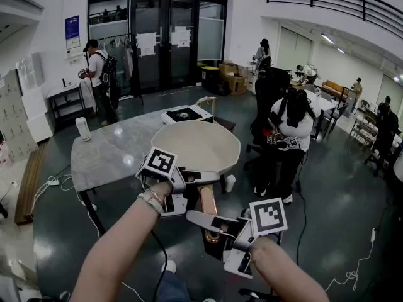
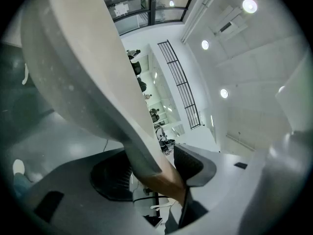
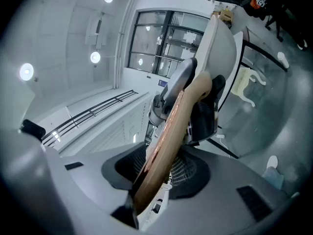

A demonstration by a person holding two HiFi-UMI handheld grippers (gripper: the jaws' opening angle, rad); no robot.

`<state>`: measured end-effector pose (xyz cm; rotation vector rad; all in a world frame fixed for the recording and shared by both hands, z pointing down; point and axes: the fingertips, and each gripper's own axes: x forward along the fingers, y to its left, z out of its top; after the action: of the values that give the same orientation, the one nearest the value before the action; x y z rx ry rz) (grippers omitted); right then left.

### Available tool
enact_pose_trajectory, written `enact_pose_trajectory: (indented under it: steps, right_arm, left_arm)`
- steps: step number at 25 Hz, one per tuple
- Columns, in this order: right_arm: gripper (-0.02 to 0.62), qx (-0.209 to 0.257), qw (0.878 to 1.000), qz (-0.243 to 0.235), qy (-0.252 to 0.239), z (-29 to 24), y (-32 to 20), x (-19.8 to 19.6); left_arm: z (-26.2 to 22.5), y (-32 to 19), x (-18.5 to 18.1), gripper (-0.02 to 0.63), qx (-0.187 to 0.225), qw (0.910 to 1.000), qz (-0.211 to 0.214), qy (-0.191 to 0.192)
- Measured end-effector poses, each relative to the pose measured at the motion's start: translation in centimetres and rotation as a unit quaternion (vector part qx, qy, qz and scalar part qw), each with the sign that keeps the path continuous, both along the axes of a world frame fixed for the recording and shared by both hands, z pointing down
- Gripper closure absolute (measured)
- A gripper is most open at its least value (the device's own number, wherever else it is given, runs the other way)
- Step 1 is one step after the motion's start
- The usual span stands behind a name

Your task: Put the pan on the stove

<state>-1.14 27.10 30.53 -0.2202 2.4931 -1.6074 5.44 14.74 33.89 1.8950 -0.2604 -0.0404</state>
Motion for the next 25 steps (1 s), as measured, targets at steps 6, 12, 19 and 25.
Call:
enact_pose_trajectory:
  steps: [6,12,19,25]
  right_arm:
    - [0.443,0.018,1.000,0.004,-0.007,-0.2,0.4,0.1]
    - [0.443,0.016,1.000,0.004,-0.001,-0.2,0.7,0.2]
    - [0.437,0.004,1.000,0.000,0.003,-0.6,0.9,0.1]
    - [0.437,0.008,1.000,-0.005,0.005,0.5,1.2,0.2]
  left_arm:
    - [0.2,-0.3,-0.3,0.348,0.019,0.9996,-0.012,-0.018]
    - [-0.4,0.2,-0.3,0.348,0.021,0.9996,-0.020,-0.004]
    - [0.0,0.1,-0.3,0.348,0.008,0.9996,-0.028,-0.004]
    - [0.8,0.6,-0.1,0.348,-0.001,0.9993,-0.037,0.008]
